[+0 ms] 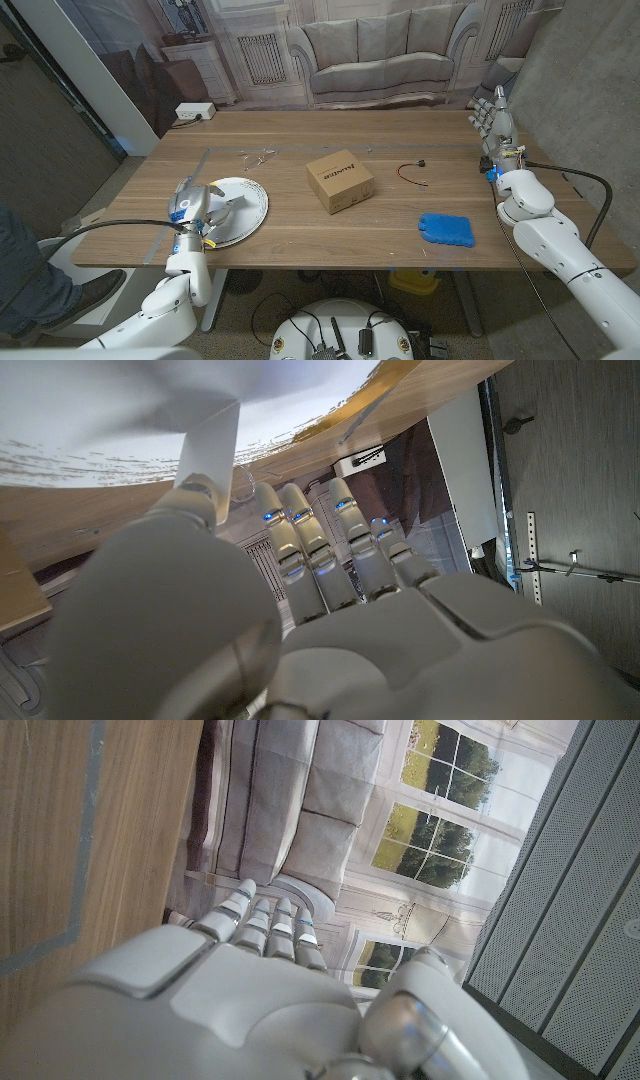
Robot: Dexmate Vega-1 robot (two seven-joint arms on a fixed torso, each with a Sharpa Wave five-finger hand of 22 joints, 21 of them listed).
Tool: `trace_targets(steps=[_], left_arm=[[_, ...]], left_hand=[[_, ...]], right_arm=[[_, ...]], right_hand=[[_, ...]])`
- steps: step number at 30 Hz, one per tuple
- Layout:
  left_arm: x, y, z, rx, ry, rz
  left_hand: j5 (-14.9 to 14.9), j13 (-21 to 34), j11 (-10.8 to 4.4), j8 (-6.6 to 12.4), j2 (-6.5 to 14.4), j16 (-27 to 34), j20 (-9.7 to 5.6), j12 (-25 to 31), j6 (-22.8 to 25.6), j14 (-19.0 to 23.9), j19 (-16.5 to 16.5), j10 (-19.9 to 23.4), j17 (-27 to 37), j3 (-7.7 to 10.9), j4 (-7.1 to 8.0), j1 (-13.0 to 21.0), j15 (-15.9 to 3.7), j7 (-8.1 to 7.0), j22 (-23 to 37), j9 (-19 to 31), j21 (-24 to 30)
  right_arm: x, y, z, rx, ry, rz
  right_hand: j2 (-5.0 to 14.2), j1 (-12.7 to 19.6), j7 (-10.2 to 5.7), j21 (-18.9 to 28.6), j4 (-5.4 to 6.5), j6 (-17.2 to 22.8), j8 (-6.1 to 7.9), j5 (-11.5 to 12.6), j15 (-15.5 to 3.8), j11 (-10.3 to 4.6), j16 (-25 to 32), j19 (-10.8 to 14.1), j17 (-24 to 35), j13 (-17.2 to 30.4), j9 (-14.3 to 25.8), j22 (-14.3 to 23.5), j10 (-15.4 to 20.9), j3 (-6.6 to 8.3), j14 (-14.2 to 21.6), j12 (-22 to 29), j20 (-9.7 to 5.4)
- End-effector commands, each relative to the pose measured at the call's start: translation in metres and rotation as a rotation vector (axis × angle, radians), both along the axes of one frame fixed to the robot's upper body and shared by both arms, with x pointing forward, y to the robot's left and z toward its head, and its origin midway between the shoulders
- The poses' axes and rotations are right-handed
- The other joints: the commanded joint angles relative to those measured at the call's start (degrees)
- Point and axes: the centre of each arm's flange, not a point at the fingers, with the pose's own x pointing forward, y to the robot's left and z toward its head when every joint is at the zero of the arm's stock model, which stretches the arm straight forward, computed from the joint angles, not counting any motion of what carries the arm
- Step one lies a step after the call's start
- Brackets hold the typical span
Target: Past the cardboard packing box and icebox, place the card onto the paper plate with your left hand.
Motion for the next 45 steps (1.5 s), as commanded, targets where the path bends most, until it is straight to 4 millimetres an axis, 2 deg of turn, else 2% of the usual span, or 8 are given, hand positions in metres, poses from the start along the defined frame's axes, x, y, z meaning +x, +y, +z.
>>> trace_targets(steps=[1, 4, 9, 18, 19, 23, 36, 45], left_arm=[[-0.0001, -0.0002, 0.0011, -0.009, 0.028, 0.018], [0.0003, -0.0009, 0.0012, -0.012, 0.035, 0.027], [0.0013, -0.0009, 0.0010, -0.029, 0.028, 0.044], [0.0011, -0.0003, 0.0014, -0.045, 0.026, 0.058], [0.0009, -0.0001, 0.0014, -0.047, 0.026, 0.061], [0.0001, 0.0005, 0.0010, -0.050, 0.030, 0.070], [-0.0016, 0.0015, -0.0017, -0.061, 0.078, 0.094], [-0.0033, 0.0029, -0.0028, -0.078, 0.102, 0.103]], left_hand=[[0.83, -0.11, -0.01, -1.02, -0.25, -0.08, -1.56, -0.21, -2.05, -1.73, -0.94, -2.54, 0.26, -0.05, 0.63, -0.57, -7.04, 0.02, 0.22, 0.26, 0.00], [1.19, -0.25, 0.22, -1.61, -0.45, -0.12, -1.40, -0.37, -3.42, -3.05, -1.24, -4.61, 0.26, -0.40, 0.89, -1.12, -6.29, 0.36, 0.23, 0.32, 0.03], [1.86, -0.50, 0.48, -2.72, -0.54, 0.08, 0.03, -0.40, -6.08, -5.24, -2.85, -7.68, 0.32, -1.14, 1.61, -2.48, -4.77, 1.36, 0.30, 0.42, -0.15], [2.62, -1.51, 1.44, -4.21, -0.96, 0.08, 1.23, -0.44, -9.70, -8.62, -4.11, -12.24, 0.41, -2.95, 3.02, -5.73, -2.89, 1.97, 0.40, 0.53, 0.03], [2.72, -1.62, 1.95, -4.20, -0.96, 0.15, 1.56, -0.40, -9.68, -8.85, -4.29, -12.67, 0.43, -3.17, 3.20, -6.16, -2.77, 2.00, 0.41, 0.54, 0.03], [3.05, -1.95, 1.90, -4.74, -0.90, 0.09, 2.05, -0.31, -11.12, -10.12, -4.75, -13.91, 0.46, -3.69, 3.54, -7.14, -2.29, 2.16, 0.45, 0.58, 0.06], [4.94, -3.84, 3.76, -7.10, -1.61, -0.36, 3.90, -0.49, -21.26, -17.94, -6.71, -23.99, 0.28, -6.54, 3.70, -10.38, -0.20, 2.53, 0.55, 0.84, 0.20], [5.97, -5.05, 5.00, -7.49, -1.86, -0.47, 4.88, -0.39, -28.45, -22.91, -8.48, -29.87, 0.13, -8.77, 3.87, -12.85, 0.67, 3.06, 0.59, 0.96, 0.13]], right_arm=[[0.0011, -0.0012, 0.0001, -0.001, 0.005, 0.004], [0.0010, -0.0014, 0.0000, -0.004, 0.006, 0.005], [0.0013, -0.0013, -0.0002, -0.002, 0.010, 0.007], [-0.0009, -0.0007, 0.0003, -0.005, 0.007, 0.009], [-0.0008, -0.0005, -0.0002, -0.002, 0.009, 0.010], [-0.0011, -0.0001, -0.0019, -0.002, 0.012, 0.012], [-0.0024, 0.0013, -0.0066, -0.004, 0.017, 0.012], [-0.0031, 0.0022, -0.0077, 0.000, 0.018, 0.013]], right_hand=[[0.47, 0.04, -0.19, 0.21, -0.21, 0.64, 0.00, -0.16, -0.06, -0.09, 0.17, 0.11, 0.19, 0.16, 0.26, 0.10, 0.32, -0.14, 0.40, -0.05, 0.18], [0.48, 0.05, -0.21, 0.22, -0.22, 0.61, -0.02, -0.17, -0.08, -0.14, 0.16, 0.14, 0.19, 0.16, 0.26, 0.10, 0.35, -0.15, 0.39, -0.04, 0.19], [0.49, 0.06, -0.16, 0.23, -0.23, 0.65, -0.01, -0.17, -0.01, -0.09, 0.18, 0.15, 0.19, 0.16, 0.26, 0.10, 0.43, -0.18, 0.45, -0.01, 0.21], [0.49, 0.06, -0.13, 0.23, -0.25, 0.65, -0.01, -0.17, -0.04, -0.07, 0.17, 0.15, 0.19, 0.16, 0.27, 0.10, 0.36, -0.23, 0.45, -0.04, 0.19], [0.49, 0.07, -0.13, 0.22, -0.25, 0.67, 0.00, -0.17, -0.06, -0.07, 0.18, 0.14, 0.19, 0.16, 0.27, 0.10, 0.38, -0.24, 0.47, -0.03, 0.18], [0.50, 0.07, -0.12, 0.23, -0.25, 0.71, 0.00, -0.18, -0.04, -0.13, 0.17, 0.14, 0.19, 0.16, 0.27, 0.10, 0.41, -0.26, 0.45, -0.02, 0.17], [0.50, 0.06, -0.23, 0.22, -0.27, 0.65, -0.03, -0.19, -0.02, -0.16, 0.17, 0.11, 0.19, 0.16, 0.27, 0.10, 0.44, -0.36, 0.46, -0.02, 0.16], [0.54, 0.07, -0.22, 0.23, -0.29, 0.59, -0.06, -0.19, -0.01, -0.14, 0.17, 0.12, 0.19, 0.16, 0.27, 0.10, 0.47, -0.41, 0.49, -0.01, 0.13]])
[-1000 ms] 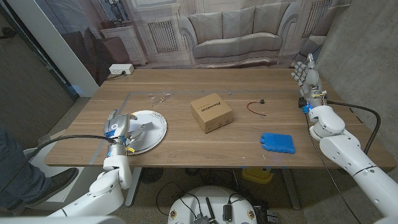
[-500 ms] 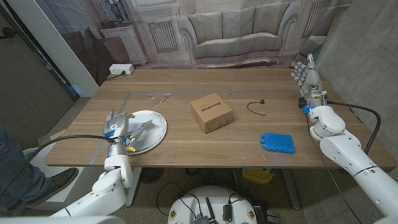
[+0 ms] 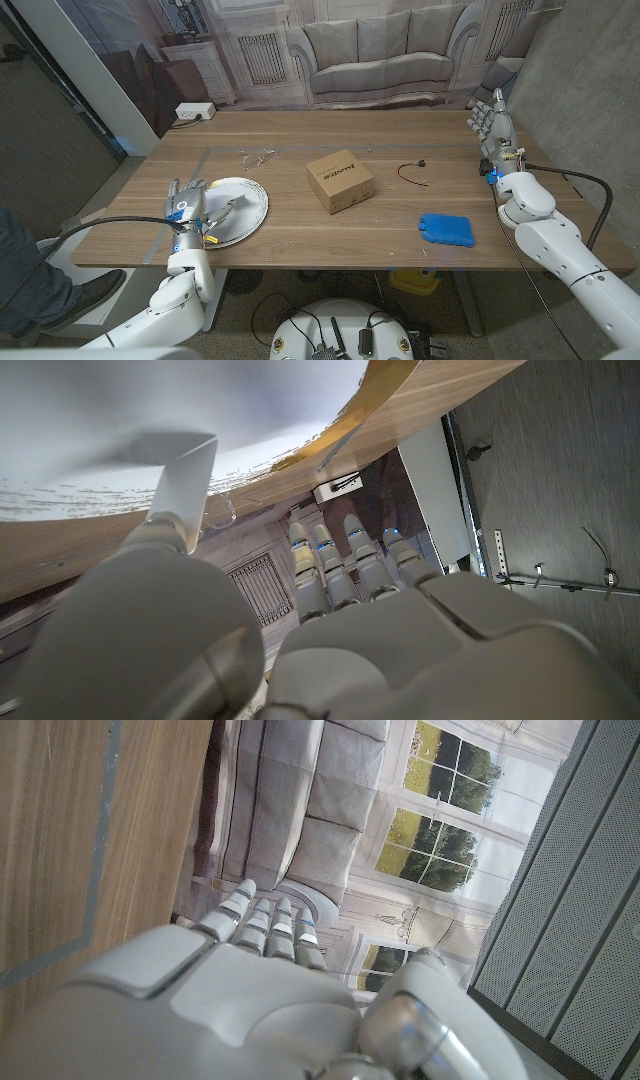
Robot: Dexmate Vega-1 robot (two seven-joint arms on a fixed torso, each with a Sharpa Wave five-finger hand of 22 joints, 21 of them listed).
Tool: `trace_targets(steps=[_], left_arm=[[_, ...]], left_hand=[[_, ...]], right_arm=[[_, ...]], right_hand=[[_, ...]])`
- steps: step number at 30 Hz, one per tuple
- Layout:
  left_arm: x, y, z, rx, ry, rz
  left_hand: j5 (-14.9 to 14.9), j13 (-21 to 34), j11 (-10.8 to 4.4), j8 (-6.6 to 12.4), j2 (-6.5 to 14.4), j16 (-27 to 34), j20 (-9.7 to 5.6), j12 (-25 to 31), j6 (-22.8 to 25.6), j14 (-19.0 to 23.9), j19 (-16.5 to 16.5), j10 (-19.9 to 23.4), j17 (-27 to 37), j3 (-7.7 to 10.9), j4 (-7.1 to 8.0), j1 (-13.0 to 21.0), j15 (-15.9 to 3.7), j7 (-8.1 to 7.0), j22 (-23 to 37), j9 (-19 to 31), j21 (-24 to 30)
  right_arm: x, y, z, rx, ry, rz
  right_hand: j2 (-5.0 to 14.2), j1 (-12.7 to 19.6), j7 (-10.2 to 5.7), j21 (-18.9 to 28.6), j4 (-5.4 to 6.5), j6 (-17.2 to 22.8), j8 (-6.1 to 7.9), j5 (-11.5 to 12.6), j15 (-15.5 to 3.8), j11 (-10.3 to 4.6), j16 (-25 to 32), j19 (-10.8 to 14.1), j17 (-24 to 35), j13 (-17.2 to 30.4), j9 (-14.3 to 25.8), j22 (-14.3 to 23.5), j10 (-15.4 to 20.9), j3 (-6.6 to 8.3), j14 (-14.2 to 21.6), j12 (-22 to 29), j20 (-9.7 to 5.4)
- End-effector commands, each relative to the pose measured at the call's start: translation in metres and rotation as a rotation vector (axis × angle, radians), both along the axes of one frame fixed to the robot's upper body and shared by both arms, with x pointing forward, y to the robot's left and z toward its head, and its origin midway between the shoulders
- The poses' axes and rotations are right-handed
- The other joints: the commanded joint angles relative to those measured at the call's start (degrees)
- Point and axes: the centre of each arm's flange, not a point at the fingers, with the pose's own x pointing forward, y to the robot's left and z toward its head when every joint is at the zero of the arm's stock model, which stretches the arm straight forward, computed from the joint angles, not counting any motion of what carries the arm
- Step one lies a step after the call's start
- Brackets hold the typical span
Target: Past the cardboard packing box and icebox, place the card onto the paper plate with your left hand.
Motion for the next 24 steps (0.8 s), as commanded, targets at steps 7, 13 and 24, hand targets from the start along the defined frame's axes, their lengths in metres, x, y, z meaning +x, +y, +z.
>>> trace_targets(steps=[7, 13, 24], left_arm=[[-0.0013, 0.0030, -0.0012, -0.037, 0.063, 0.024], [-0.0005, 0.0035, -0.0009, -0.059, 0.061, 0.022], [0.0010, 0.0051, 0.0022, -0.083, 0.108, 0.018]], left_hand=[[1.21, -1.20, 1.12, -0.14, -0.17, -0.13, 0.99, 0.02, -7.41, -5.24, -2.34, -6.20, -0.11, -2.55, 0.10, -2.78, 0.47, 0.36, 0.35, 0.31, 0.04], [1.58, -1.87, 3.10, -0.18, -0.31, -0.03, 1.29, 0.08, -10.72, -7.16, -3.03, -8.88, -0.23, -3.85, 0.21, -4.24, 1.38, 0.95, 0.37, 0.31, 0.12], [2.33, -3.45, 4.65, -0.20, -0.83, -0.13, 2.41, 0.33, -17.29, -11.73, -5.26, -13.84, -0.55, -6.99, 0.21, -7.34, 3.02, 2.20, 0.38, 0.23, -0.05]], right_arm=[[-0.0015, 0.0021, -0.0021, 0.001, -0.003, -0.001], [-0.0027, 0.0025, -0.0014, -0.004, -0.008, -0.004], [-0.0025, 0.0030, -0.0032, -0.001, -0.007, -0.003]], right_hand=[[0.22, 0.37, 0.10, 0.22, -0.07, 0.34, -0.04, -0.20, 0.01, -0.03, 0.17, 0.10, 0.19, 0.16, 0.27, 0.10, 0.48, -0.25, 0.51, -0.01, 0.14], [0.25, 0.39, 0.12, 0.22, -0.08, 0.33, -0.04, -0.20, 0.02, -0.08, 0.15, 0.09, 0.19, 0.16, 0.27, 0.10, 0.39, -0.29, 0.46, -0.05, 0.14], [0.27, 0.41, 0.09, 0.22, -0.11, 0.29, -0.06, -0.20, -0.07, -0.19, 0.12, 0.09, 0.19, 0.16, 0.27, 0.10, 0.46, -0.36, 0.38, -0.03, 0.17]])
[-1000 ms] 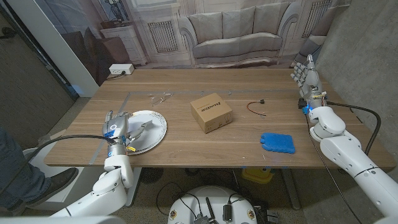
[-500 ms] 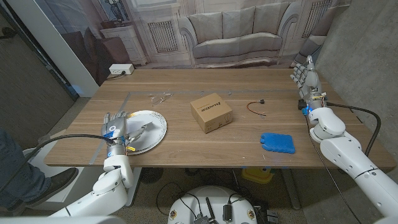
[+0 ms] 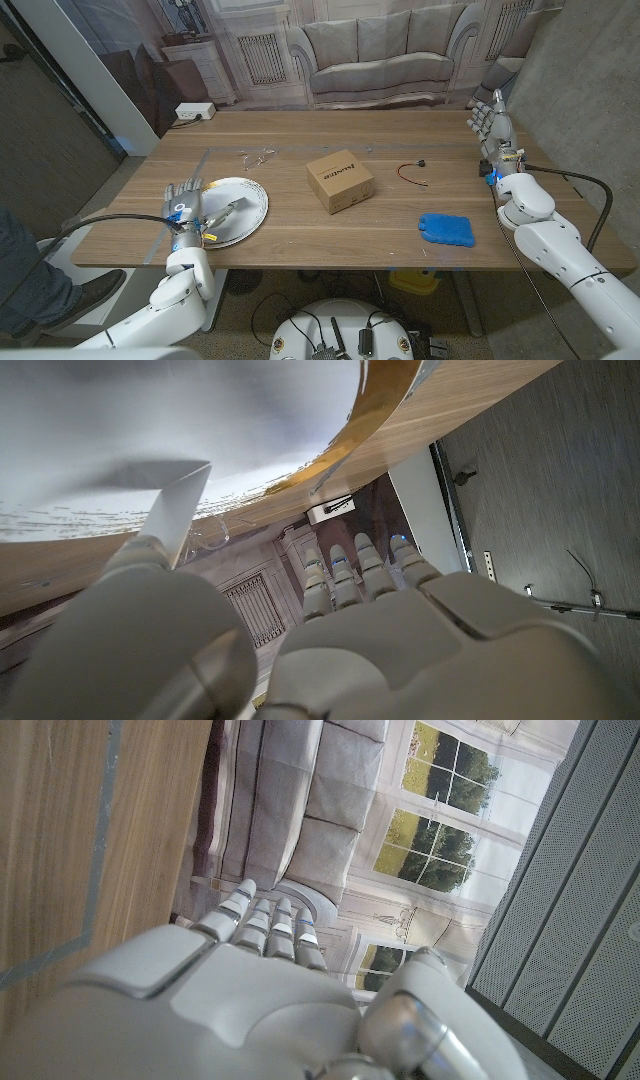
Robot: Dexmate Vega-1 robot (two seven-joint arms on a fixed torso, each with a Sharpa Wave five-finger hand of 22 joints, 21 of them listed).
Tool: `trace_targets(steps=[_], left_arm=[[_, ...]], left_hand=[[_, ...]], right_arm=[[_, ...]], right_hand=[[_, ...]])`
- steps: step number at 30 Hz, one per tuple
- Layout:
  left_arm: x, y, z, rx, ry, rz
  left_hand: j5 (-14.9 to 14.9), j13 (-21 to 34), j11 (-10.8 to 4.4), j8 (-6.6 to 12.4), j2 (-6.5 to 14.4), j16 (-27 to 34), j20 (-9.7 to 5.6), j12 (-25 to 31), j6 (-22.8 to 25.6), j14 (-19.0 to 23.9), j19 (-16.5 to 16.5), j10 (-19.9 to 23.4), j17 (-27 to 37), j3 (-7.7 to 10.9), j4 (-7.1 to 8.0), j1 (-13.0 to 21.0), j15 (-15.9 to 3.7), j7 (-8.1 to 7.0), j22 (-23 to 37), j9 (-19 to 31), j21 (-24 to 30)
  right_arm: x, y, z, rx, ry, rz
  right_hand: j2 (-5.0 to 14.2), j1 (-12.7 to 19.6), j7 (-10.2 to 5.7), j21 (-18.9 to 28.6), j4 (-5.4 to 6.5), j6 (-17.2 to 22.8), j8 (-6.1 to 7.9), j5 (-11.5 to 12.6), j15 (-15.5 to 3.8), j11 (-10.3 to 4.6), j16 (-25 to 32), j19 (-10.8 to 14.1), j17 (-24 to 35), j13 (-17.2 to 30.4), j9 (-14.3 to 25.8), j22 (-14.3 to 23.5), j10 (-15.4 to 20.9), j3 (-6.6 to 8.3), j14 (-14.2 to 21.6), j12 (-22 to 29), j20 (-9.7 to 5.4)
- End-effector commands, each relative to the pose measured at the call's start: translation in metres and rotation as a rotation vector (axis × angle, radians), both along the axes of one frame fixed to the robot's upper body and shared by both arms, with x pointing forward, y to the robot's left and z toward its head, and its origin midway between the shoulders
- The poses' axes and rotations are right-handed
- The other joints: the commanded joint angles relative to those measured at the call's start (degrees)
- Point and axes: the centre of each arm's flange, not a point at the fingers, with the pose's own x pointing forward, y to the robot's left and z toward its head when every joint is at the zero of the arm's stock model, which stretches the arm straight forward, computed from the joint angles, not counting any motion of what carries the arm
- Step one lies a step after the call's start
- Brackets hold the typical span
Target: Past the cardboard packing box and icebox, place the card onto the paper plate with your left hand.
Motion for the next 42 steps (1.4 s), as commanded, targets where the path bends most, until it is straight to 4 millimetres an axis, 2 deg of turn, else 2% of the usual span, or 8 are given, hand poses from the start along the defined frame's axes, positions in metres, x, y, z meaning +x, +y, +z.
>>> trace_targets(steps=[1, 12, 18, 42], left_arm=[[0.0007, 0.0002, 0.0082, -0.027, 0.027, -0.013], [0.0018, 0.0043, 0.0074, -0.096, 0.016, -0.060], [0.0016, 0.0046, 0.0079, -0.110, 0.012, -0.068], [0.0001, 0.0001, 0.0104, -0.093, 0.014, -0.059]], left_hand=[[0.45, -0.29, 0.19, -0.17, -0.10, -0.13, 0.21, 0.34, -1.39, -1.07, -0.99, -0.92, -0.02, -0.89, 0.06, -0.79, 0.22, 0.28, 0.11, 0.24, -0.06], [0.51, -0.95, 1.22, 0.68, 0.13, 0.27, 0.50, 0.89, -0.98, -1.71, -1.87, -1.29, -0.04, -2.89, 1.03, -4.24, 0.68, 0.95, 0.22, 0.25, 0.05], [0.50, -1.73, 1.39, 1.36, 0.77, 0.69, 0.61, 1.46, 0.42, -1.82, -2.32, -0.78, -0.02, -5.49, 2.05, -9.84, 0.76, 0.90, 0.39, 0.21, 0.34], [0.75, -2.46, 1.37, 1.48, 1.35, 0.86, 0.64, 1.76, 1.03, -1.94, -2.60, -0.51, -0.06, -7.59, 1.91, -14.19, 0.45, 1.08, 0.40, 0.14, 0.53]], right_arm=[[-0.0006, 0.0005, -0.0015, 0.002, -0.002, -0.004], [-0.0013, 0.0012, -0.0024, -0.001, 0.001, -0.001], [-0.0014, 0.0010, -0.0023, -0.001, 0.001, 0.000], [-0.0028, -0.0009, -0.0023, -0.001, -0.001, 0.005]], right_hand=[[0.05, 0.18, 0.08, 0.22, 0.13, 0.30, -0.06, -0.20, -0.08, -0.15, 0.11, 0.07, 0.19, 0.16, 0.27, 0.10, 0.44, -0.12, 0.36, -0.04, 0.17], [0.05, 0.21, 0.11, 0.23, 0.09, 0.32, -0.05, -0.21, -0.02, -0.08, 0.13, 0.10, 0.19, 0.16, 0.27, 0.10, 0.36, -0.19, 0.40, -0.07, 0.16], [0.06, 0.22, 0.10, 0.22, 0.08, 0.29, -0.07, -0.21, 0.00, -0.11, 0.14, 0.07, 0.19, 0.16, 0.27, 0.10, 0.44, -0.22, 0.43, -0.04, 0.19], [0.12, 0.26, 0.16, 0.24, 0.03, 0.30, -0.07, -0.21, 0.00, -0.09, 0.14, 0.10, 0.19, 0.16, 0.27, 0.10, 0.38, -0.36, 0.46, -0.07, 0.16]])
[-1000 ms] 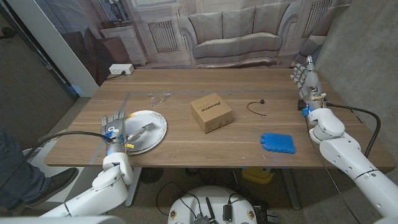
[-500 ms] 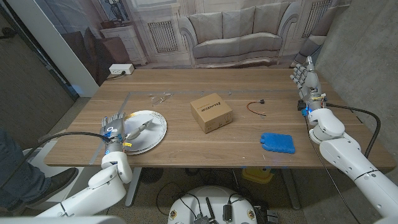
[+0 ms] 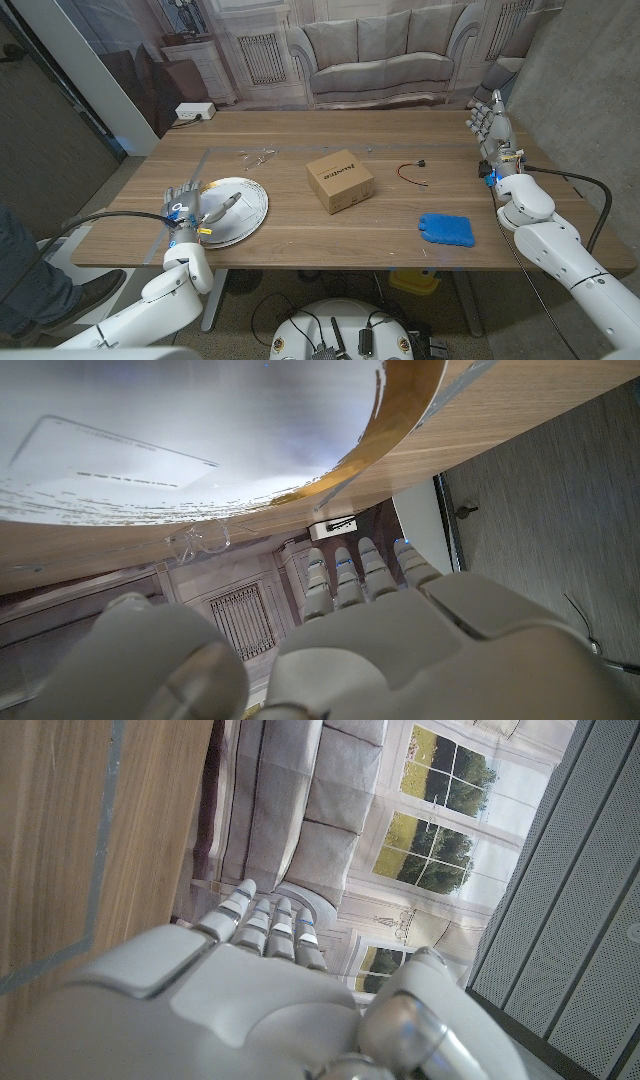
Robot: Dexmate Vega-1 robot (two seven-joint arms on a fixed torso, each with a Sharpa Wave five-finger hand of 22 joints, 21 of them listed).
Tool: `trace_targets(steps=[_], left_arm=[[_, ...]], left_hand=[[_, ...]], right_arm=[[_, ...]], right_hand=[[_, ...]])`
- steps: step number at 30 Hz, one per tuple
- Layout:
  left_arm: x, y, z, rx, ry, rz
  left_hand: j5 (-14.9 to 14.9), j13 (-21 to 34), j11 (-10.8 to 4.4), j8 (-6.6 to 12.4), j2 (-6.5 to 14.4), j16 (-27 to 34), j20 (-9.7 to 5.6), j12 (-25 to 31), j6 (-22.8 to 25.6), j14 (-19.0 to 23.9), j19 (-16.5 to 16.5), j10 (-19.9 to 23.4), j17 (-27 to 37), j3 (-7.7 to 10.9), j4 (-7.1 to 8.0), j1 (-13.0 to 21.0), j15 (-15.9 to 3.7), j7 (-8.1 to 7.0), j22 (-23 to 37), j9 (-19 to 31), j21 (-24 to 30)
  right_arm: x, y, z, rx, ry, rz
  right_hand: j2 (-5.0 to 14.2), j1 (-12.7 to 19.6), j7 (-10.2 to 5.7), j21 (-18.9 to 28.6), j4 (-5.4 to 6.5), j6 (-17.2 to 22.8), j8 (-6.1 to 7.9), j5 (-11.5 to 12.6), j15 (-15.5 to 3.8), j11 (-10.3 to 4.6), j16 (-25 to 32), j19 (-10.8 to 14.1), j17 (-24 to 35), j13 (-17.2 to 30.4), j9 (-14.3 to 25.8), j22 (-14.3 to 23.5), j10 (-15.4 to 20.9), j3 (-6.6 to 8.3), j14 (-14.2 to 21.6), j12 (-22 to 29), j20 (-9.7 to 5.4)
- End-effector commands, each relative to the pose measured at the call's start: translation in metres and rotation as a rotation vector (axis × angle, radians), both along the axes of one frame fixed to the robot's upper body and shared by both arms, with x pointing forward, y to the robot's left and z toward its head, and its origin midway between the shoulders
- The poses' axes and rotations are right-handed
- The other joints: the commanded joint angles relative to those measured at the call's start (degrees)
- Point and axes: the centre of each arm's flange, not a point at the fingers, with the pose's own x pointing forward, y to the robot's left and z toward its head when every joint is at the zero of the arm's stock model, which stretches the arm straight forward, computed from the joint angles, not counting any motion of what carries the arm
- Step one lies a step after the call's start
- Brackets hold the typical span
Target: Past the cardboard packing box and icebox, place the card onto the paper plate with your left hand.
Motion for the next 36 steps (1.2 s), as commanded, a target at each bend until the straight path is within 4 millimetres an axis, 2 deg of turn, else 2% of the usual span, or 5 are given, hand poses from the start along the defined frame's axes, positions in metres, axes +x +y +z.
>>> trace_targets(steps=[1, 21, 36], left_arm=[[-0.001, -0.001, 0.001, 0.006, -0.001, 0.002], [-0.004, 0.002, 0.004, 0.015, -0.010, 0.001], [-0.008, 0.004, 0.028, 0.043, -0.037, -0.048]], left_hand=[[0.36, -0.10, -0.43, 0.01, 0.00, 0.43, 0.10, 0.63, 0.34, -0.09, -0.50, 0.37, 0.19, -0.54, 0.07, -0.81, -0.32, -0.02, 0.14, 0.14, 0.26], [0.69, -0.52, -0.62, -0.06, 0.35, 0.45, 0.05, 0.82, 0.19, -0.13, -0.49, 0.71, 0.09, -1.36, -0.32, -2.15, -0.61, -0.10, 0.07, 0.10, 0.35], [0.97, -0.86, -0.78, -0.46, 0.66, 0.39, -0.12, 0.70, -1.03, -0.33, -0.80, 0.35, 0.00, -1.91, -0.64, -2.82, -0.71, -0.07, 0.01, 0.06, 0.28]], right_arm=[[-0.002, -0.002, -0.002, 0.005, -0.001, -0.002], [-0.006, 0.001, -0.006, 0.012, -0.009, -0.007], [-0.010, 0.003, -0.013, 0.037, -0.030, -0.015]], right_hand=[[0.12, 0.26, 0.16, 0.23, -0.14, 0.31, -0.06, -0.21, 0.01, -0.10, 0.15, 0.09, 0.19, 0.16, 0.27, 0.10, 0.37, -0.20, 0.47, -0.07, 0.14], [0.17, 0.29, 0.08, 0.23, -0.18, 0.30, -0.07, -0.21, 0.03, -0.04, 0.12, 0.08, 0.19, 0.16, 0.27, 0.10, 0.46, -0.30, 0.40, -0.04, 0.15], [0.21, 0.29, 0.13, 0.23, -0.19, 0.31, -0.07, -0.22, 0.03, -0.07, 0.14, 0.08, 0.19, 0.16, 0.27, 0.10, 0.47, -0.40, 0.44, -0.04, 0.14]])
